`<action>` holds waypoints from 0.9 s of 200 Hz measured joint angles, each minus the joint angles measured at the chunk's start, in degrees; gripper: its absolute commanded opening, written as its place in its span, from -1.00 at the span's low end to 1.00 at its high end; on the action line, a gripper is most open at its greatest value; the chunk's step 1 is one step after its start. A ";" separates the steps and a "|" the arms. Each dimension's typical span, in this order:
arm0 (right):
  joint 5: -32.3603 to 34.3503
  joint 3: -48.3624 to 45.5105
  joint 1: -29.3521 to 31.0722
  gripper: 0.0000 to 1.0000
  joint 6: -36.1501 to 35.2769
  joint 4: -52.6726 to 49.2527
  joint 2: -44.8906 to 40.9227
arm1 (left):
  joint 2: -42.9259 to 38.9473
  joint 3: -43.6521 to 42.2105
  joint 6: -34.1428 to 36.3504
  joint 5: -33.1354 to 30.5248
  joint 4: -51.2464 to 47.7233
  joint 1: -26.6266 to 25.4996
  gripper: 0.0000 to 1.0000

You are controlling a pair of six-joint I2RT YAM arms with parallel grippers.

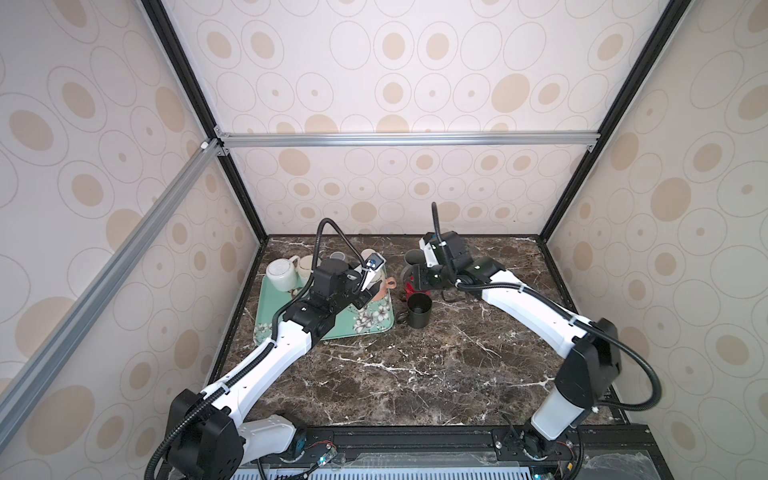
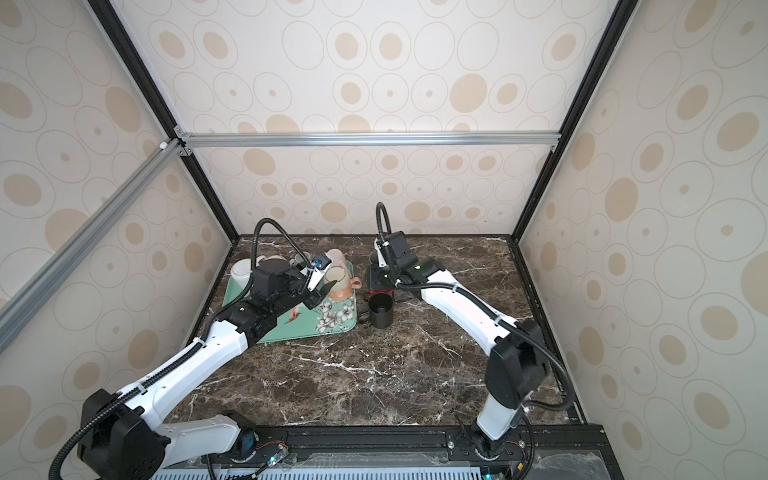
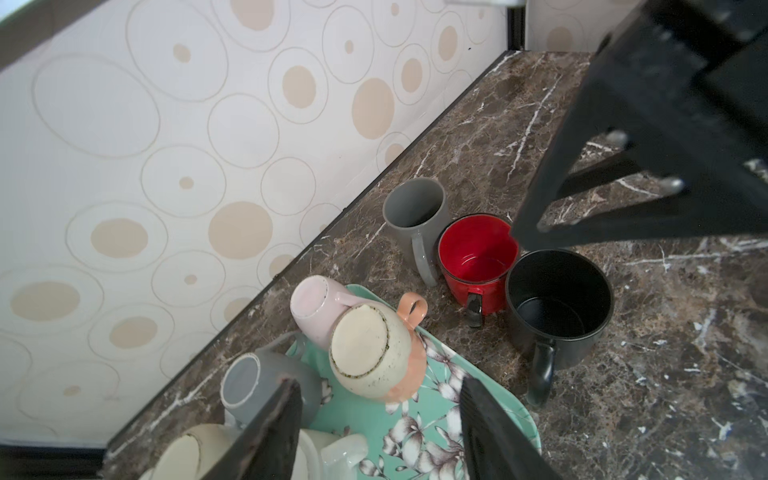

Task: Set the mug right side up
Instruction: 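Move the right gripper over the peach-and-cream mug on the tray while the left gripper withdraws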

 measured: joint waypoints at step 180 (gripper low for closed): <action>3.28 40.72 2.27 0.09 -2.54 -8.37 36.28 | 5.46 -13.92 -40.44 9.84 17.11 7.50 0.01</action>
